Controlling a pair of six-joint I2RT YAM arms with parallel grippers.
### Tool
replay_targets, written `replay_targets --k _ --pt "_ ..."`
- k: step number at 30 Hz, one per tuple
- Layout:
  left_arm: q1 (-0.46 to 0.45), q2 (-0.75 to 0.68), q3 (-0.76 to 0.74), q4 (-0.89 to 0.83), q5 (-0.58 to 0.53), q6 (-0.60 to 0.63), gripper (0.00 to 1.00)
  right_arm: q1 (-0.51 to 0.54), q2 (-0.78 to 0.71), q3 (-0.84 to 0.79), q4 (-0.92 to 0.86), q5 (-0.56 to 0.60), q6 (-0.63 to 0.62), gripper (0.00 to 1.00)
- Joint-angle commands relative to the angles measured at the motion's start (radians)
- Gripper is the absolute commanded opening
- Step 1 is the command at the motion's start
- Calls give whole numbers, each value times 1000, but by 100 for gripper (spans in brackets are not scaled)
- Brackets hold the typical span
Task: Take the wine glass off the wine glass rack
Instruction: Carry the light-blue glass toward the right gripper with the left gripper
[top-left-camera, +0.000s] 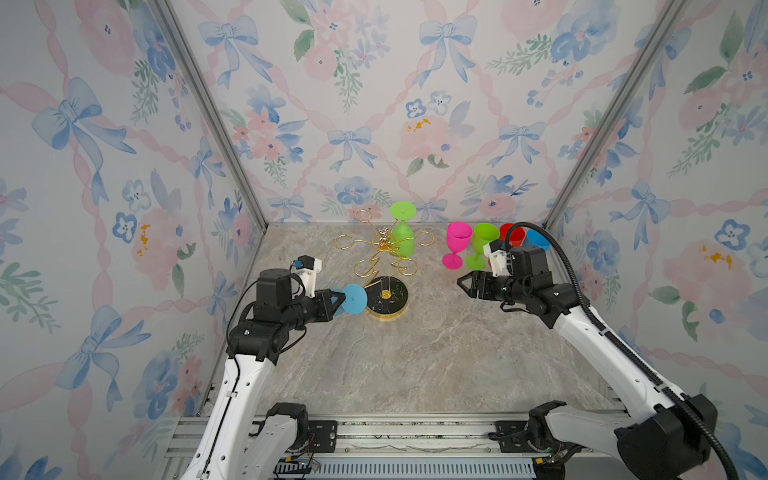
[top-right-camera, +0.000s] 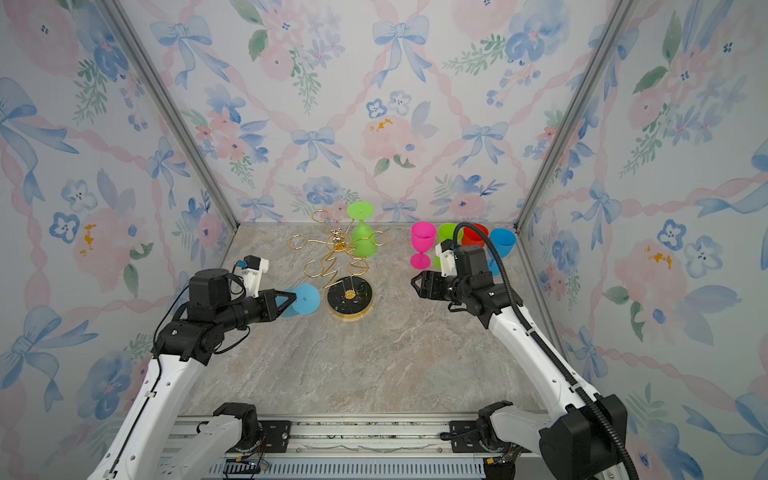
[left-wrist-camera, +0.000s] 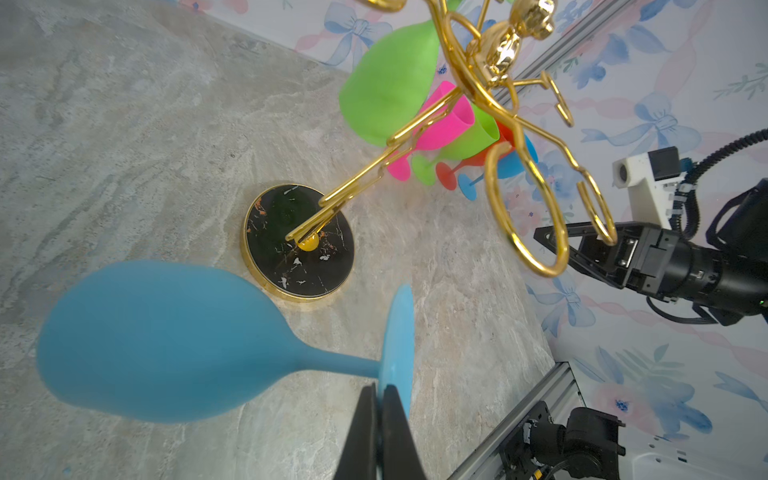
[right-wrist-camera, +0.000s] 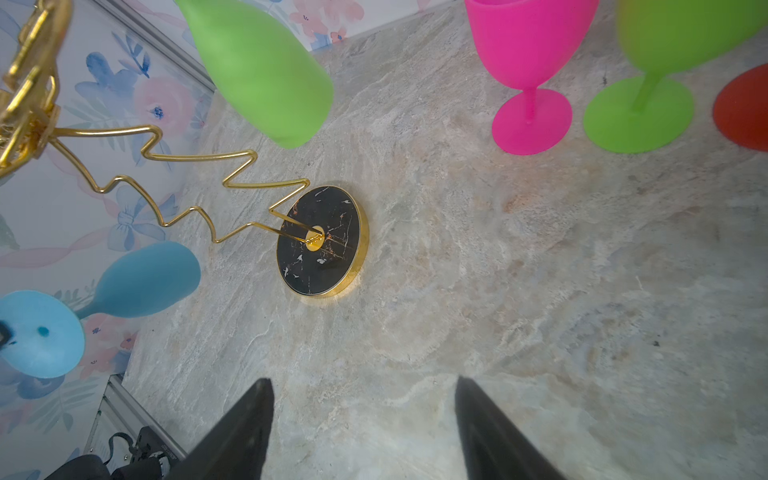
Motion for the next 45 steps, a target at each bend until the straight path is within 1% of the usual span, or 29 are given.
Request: replay_targets --k 1,5,8,12,15,20,23,26,29,32,34,37,39,41,45 --pt "-22 -40 -10 -51 47 5 0 9 14 22 16 -8 16 71" --pt "-56 -82 -16 -50 101 -44 0 9 22 22 27 -10 29 71" --pt "-99 -96 -11 -49 133 -66 0 12 34 29 34 -14 36 71" --pt "-180 -99 -25 -47 150 -73 0 13 50 40 37 -15 49 71" --pt "-253 -96 -38 -45 139 -64 0 15 55 46 36 -14 62 71" --pt "-369 -75 -21 -33 84 -58 0 14 52 54 9 5 64 71" --pt "-429 -56 -5 -9 76 -55 0 14 50 59 -10 17 62 71" --pt "-513 -35 0 43 45 -61 0 12 57 71 -41 31 58 71" --pt "-622 4 8 117 -7 -71 0 10 56 80 -63 37 52 71" --pt "-753 66 24 209 -100 -62 0 7 50 86 -83 42 49 71" --pt "-854 117 49 274 -171 -36 0 3 44 89 -100 54 46 71" --pt "-975 185 86 344 -263 30 0 -11 35 92 -134 65 47 72" --pt "-1010 230 116 348 -292 89 0 -23 31 96 -160 65 43 72" --pt "-1025 264 130 347 -310 155 0 -38 27 100 -184 65 40 72" --pt "-1054 285 135 348 -441 262 0 -68 8 102 -222 57 30 72"
